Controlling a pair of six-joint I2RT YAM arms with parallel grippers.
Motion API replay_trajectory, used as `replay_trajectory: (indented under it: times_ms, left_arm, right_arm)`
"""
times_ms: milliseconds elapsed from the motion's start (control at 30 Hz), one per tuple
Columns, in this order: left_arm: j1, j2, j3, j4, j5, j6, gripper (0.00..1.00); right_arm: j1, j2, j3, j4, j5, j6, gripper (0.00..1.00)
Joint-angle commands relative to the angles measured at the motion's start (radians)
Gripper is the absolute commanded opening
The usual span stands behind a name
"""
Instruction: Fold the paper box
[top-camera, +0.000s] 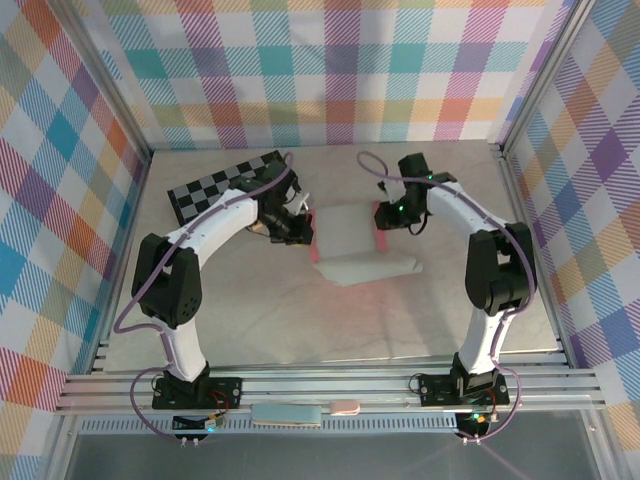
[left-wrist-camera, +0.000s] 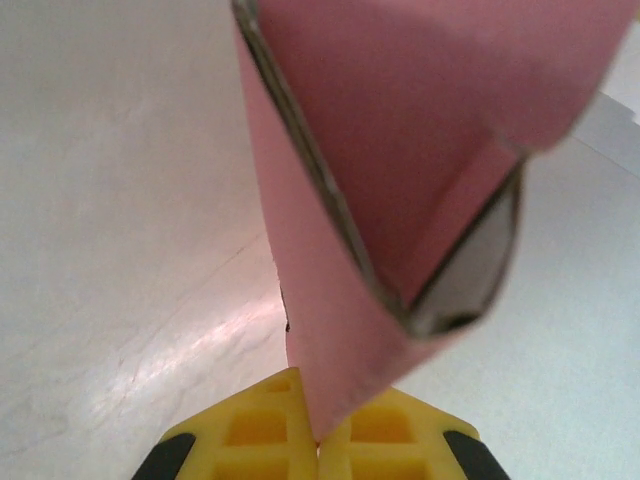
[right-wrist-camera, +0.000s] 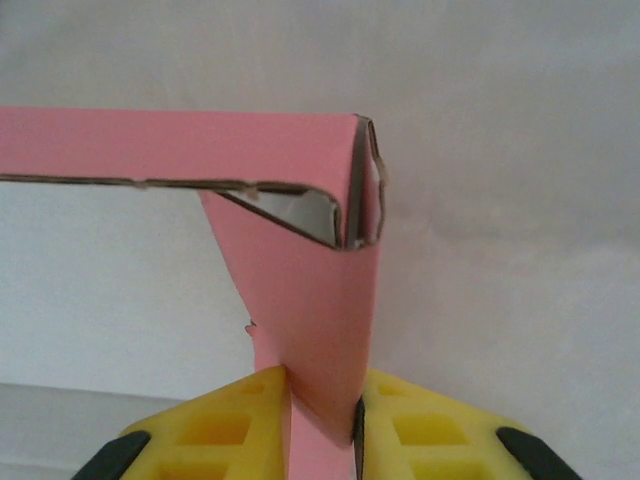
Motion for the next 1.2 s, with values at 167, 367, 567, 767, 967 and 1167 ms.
replay_trajectory:
  times_ms: [167,367,567,767,967,1167]
  left_arm:
    - [-0.058,0.038,-0.095,0.1,-0.122,-0.089,0.0]
    - [-0.061,0.069,-0.085,0.087,-0.217,-0.133,0.0]
    - [-0.076,0.086,-0.082,0.091,-0.248,-0.163,0.0]
    - [-0.087,0.091,-0.079,0.091,-0.267,-0.178,0.0]
    - [-0.096,0.068,-0.09,0.105,-0.295,-0.194,0.0]
    - [-0.12,0.022,-0.108,0.107,-0.361,-0.212,0.0]
  right_arm:
    - [0.035,0.044,-0.043,-0.023,0.044,0.09,0.22]
    - [0.038,0.066,-0.055,-0.035,0.021,0.102,0.27]
    - [0.048,0.074,-0.093,-0.022,0.038,0.117,0.29]
    - [0.066,0.102,-0.073,-0.037,0.112,0.152,0.27]
    - [0.127,0.134,-0.047,-0.058,0.229,0.197,0.15]
    - [0.161,0.101,-0.069,-0.05,0.371,0.248,0.0]
